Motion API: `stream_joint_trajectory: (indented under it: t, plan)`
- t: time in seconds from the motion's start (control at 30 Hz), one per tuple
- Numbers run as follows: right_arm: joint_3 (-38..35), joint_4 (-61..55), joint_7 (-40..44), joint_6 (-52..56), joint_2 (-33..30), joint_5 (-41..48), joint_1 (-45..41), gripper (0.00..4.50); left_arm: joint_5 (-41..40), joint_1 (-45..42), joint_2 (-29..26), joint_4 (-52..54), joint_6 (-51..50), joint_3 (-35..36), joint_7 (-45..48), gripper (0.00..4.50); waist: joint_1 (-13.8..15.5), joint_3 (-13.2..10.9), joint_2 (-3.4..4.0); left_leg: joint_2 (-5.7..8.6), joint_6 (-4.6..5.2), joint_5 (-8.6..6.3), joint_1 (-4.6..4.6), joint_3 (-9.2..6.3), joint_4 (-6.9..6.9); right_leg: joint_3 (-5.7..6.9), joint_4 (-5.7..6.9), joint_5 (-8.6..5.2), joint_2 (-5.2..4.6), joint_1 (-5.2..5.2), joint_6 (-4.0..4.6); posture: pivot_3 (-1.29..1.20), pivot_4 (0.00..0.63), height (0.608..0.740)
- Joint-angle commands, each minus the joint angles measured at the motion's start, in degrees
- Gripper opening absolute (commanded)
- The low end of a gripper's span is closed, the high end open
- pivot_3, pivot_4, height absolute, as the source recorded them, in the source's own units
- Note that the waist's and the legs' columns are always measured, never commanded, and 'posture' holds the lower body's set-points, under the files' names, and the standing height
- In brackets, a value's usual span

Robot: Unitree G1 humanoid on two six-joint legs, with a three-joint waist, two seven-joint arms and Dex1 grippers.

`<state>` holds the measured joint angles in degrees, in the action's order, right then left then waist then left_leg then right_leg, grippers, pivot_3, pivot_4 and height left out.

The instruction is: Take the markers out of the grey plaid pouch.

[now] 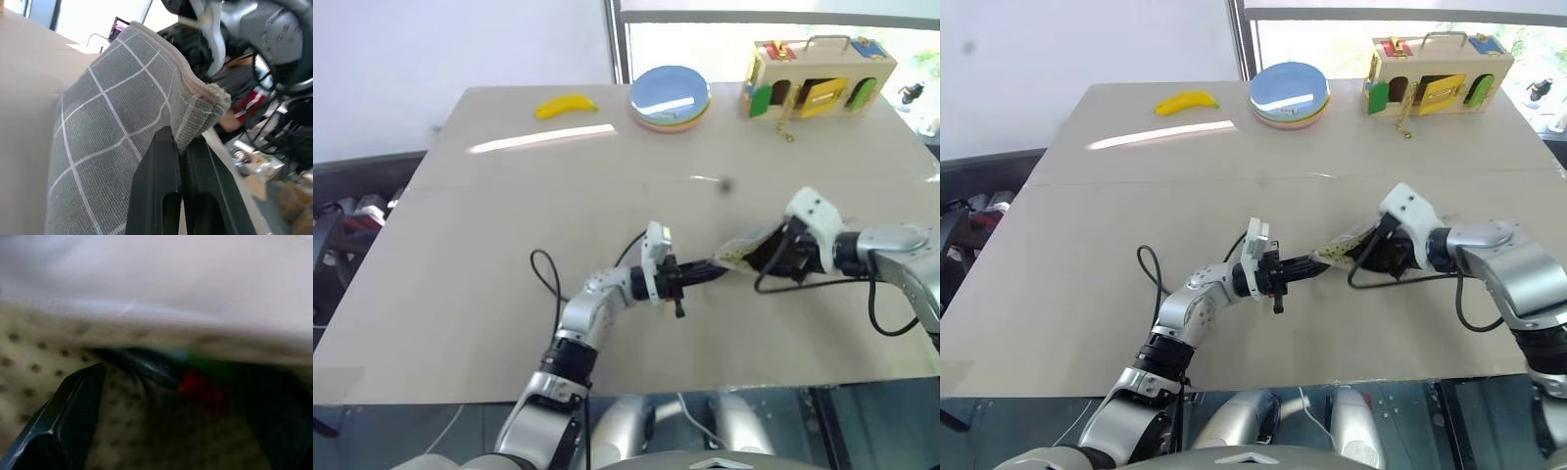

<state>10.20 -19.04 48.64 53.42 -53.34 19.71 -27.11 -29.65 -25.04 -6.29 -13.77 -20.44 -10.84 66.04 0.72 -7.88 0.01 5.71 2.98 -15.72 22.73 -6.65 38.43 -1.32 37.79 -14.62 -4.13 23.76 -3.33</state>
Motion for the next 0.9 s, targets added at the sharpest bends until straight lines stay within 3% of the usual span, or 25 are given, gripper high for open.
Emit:
stream_joint_trajectory:
  t: [0.03,0.13,0.23,0.5,0.77,0.87,0.9]
  plan:
    - [2.24,-5.60,5.38,-1.76,-7.14,-2.66,-3.33,4.42,-5.32,-1.68,-0.94,5.56,-5.21,1.75,2.48,0.00,0.00,-0.01,0.01,0.00,0.00,0.00,0.00,0.01,0.00,-0.01,0.00,0.00,0.00,0.00,0.00,0.00,0.150,0.740]
    - [4.39,-10.91,11.73,0.28,-14.00,-1.47,-4.54,4.42,-7.58,-1.30,-2.22,7.33,-9.74,1.49,3.75,0.00,-0.03,0.00,-0.01,-0.01,0.00,0.00,0.01,-0.02,-0.01,0.02,-0.02,0.00,0.01,0.00,0.00,0.00,0.150,0.740]
    - [7.09,-13.34,14.88,0.48,-16.37,-1.81,-5.24,4.42,-8.46,-0.55,-3.14,7.95,-12.54,0.40,5.21,0.00,0.01,-0.03,0.04,0.00,0.00,0.00,0.03,-0.03,-0.04,0.02,-0.07,0.00,-0.02,-0.01,0.00,0.00,0.150,0.740]
    - [17.85,-7.29,18.91,-3.66,-13.71,-9.08,-8.58,4.42,-5.97,-2.36,-2.22,1.76,-13.55,-0.87,6.42,0.00,0.00,-0.02,0.02,-0.03,0.00,0.00,0.00,-0.04,0.00,0.03,-0.09,0.00,-0.01,-0.05,0.00,0.00,0.150,0.740]
    - [22.51,0.36,20.71,-8.46,-7.72,-15.20,-9.91,4.42,-3.90,-4.22,-0.04,-2.66,-10.78,-0.45,6.74,0.00,0.01,-0.01,-0.01,-0.02,-0.01,0.00,0.00,-0.04,0.05,0.04,-0.07,0.00,-0.01,-0.05,0.00,0.00,0.150,0.740]
    - [22.49,2.63,20.48,-10.21,-6.30,-17.14,-9.52,3.73,-3.21,-4.01,-0.12,-2.64,-10.20,-0.76,6.78,0.00,-0.02,0.00,-0.02,-0.02,-0.01,0.00,0.00,-0.05,0.05,0.04,-0.05,0.00,-0.01,-0.06,0.00,0.00,0.150,0.740]
    - [22.20,3.05,20.52,-10.73,-6.15,-17.63,-9.30,3.19,-3.10,-3.81,-0.22,-2.47,-10.05,-0.79,6.79,0.00,-0.01,0.00,-0.02,-0.02,-0.01,0.00,-0.01,-0.05,0.05,0.04,-0.05,0.00,-0.01,-0.05,0.00,0.00,0.150,0.740]
